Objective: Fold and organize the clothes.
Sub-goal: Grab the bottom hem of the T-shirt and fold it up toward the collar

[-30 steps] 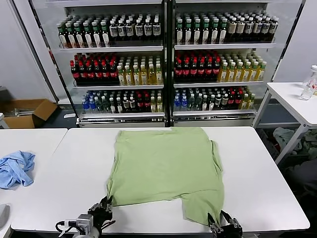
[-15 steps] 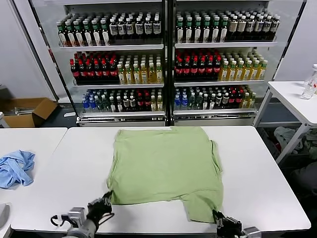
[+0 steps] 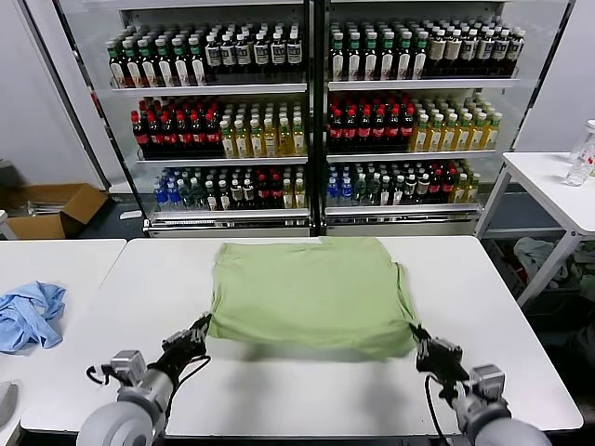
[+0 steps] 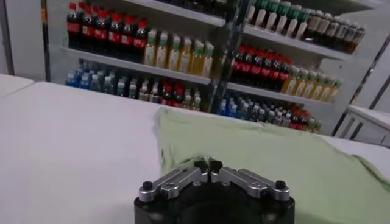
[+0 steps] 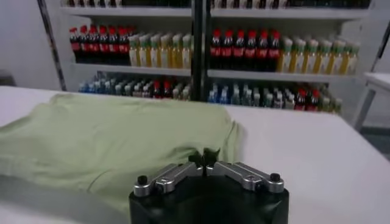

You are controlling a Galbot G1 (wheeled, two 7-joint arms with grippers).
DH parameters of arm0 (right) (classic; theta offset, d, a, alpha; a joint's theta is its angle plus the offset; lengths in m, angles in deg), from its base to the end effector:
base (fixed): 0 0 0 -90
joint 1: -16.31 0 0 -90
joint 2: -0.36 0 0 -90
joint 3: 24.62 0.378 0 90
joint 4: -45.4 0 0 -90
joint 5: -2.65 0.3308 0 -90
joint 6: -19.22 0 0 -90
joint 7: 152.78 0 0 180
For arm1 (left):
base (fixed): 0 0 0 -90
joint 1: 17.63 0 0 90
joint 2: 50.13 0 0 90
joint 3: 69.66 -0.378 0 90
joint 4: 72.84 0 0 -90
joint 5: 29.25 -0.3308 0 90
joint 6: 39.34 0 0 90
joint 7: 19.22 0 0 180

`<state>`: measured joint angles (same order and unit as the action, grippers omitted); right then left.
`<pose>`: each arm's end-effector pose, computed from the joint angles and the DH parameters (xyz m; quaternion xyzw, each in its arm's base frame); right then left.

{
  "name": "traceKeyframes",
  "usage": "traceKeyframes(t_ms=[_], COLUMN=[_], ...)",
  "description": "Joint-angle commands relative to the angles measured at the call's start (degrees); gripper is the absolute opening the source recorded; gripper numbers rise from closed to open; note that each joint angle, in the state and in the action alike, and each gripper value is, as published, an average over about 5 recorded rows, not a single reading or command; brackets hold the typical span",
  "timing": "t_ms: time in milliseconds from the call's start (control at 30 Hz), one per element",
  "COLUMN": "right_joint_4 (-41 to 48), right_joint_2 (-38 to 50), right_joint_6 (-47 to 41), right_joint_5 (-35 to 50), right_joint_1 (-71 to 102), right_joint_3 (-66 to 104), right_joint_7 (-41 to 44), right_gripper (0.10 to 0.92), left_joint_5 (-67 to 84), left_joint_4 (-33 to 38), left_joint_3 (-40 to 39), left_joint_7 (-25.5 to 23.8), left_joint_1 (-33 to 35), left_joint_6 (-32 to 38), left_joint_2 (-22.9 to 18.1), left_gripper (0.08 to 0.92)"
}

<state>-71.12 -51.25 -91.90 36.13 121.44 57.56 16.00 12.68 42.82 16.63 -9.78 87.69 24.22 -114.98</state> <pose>0.2294 -0.1114 -0.2749 0.0909 -0.9818 0.0515 0.1587 0.2287 0.0823 -0.2915 -0.0832 -0.9697 0.1184 0.1971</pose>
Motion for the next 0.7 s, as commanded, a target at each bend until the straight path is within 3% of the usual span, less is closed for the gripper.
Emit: traceKeyframes(t_ms=[33, 167, 267, 500, 700], right_joint_4=[12.18, 14.69, 13.81, 9.71, 8.08], right_joint_2=[1.01, -0.26, -0.65, 1.16, -0.16], right_joint_6=[0.12, -2.37, -3.52, -3.38, -7.03], right_joint_5=[-0.71, -5.09, -8.06, -12.15, -7.55], right_joint_1=[-15.47, -18.49, -17.82, -11.06, -7.42], right_joint_3=[-7.78, -11.11, -11.85, -8.60, -4.71], right_joint_7=[0.66, 2.00, 2.92, 7.35, 3.63], right_gripper=[0.106, 0.132, 0.206, 0.406, 0.579], left_joint_5=[1.87, -0.44, -2.60, -6.87, -8.88], left_joint_4=[-9.27, -15.08, -17.21, -12.85, -9.71], left_joint_3=[-4.70, -7.38, -8.99, -7.84, -4.75], left_joint_7=[-0.09, 0.88, 1.35, 3.49, 5.99], left_joint_1=[-10.02, -14.00, -15.28, -11.24, -6.93], left_joint_6=[1.27, 1.54, 1.65, 2.06, 1.38], left_joint_2=[0.86, -0.39, -1.29, -2.44, -1.66], left_gripper=[0.084, 0.094, 0.151, 0.350, 0.523])
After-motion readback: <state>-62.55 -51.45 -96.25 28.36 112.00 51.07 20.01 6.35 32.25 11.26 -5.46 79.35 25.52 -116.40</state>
